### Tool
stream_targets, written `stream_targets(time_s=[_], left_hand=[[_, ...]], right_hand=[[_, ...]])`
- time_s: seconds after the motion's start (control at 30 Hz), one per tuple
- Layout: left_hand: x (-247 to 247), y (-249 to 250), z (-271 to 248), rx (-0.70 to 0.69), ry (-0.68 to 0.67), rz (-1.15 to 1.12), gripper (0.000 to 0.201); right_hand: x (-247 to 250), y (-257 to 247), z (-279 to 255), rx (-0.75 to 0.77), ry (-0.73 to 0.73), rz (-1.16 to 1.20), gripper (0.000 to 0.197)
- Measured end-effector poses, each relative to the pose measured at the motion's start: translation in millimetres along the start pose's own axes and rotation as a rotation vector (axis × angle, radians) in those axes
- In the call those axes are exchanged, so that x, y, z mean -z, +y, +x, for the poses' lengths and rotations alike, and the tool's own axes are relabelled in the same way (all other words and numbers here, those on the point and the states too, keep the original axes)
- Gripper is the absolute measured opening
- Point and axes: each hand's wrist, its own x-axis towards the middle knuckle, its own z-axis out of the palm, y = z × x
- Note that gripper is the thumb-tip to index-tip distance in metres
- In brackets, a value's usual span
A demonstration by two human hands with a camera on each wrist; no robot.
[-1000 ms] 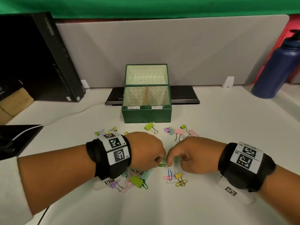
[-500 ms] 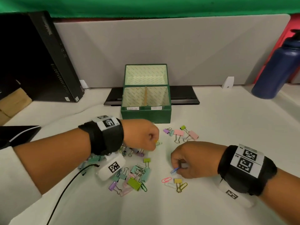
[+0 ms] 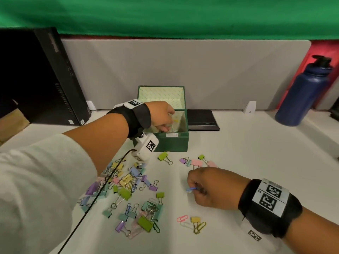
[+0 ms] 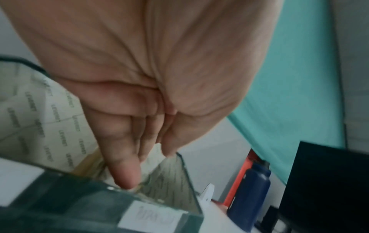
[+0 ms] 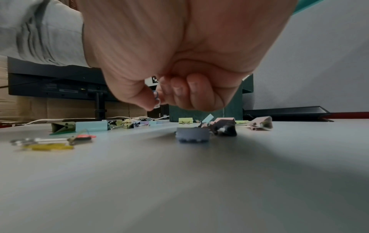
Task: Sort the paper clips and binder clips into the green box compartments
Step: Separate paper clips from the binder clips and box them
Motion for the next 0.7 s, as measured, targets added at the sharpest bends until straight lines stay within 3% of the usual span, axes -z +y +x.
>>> stream_targets(time_s=[0.07,0.17,0.23,0.33,0.4,0.47,0.57,0.63,0.7], left_hand=[[5,-1,-8,-0.043,0.057,0.035,0.043],[13,-14,-38,-0.176,0.258,0.287,0.027],[15,-29,-68,-0.232,0.313,0.399,0.023],[7,-61,-118,-0.239,0.304,0.523,0.011],[-3,-84,-146,-0.186,0.227,0.612,0.009],[-15,-103,-166,-0.138,0.131,0.73,0.013],[-31,-125,-181,-0.159,0.063,0.71,0.016],[-38,-136,-187,-0.185,0.061,0.639,0.024],[-45,-142,-189,-0.209,0.015,0.629,0.042]], right_hand=[[1,-3,-1,-0.016,0.047,-0.004,0.005],[18,-13,4,-0.016,0.163,-0.002,0.005],[42,-19,19,-0.035,0.268,0.029,0.008],[79,-21,63,-0.013,0.456,-0.005,0.009],[95,-17,97,-0.045,0.515,-0.054,0.007],[103,-14,128,-0.148,0.475,-0.13,0.011],[103,-14,159,-0.307,0.288,-0.312,0.026],[98,-15,169,-0.337,0.186,-0.403,0.034],[94,-14,169,-0.319,0.2,-0.41,0.037]])
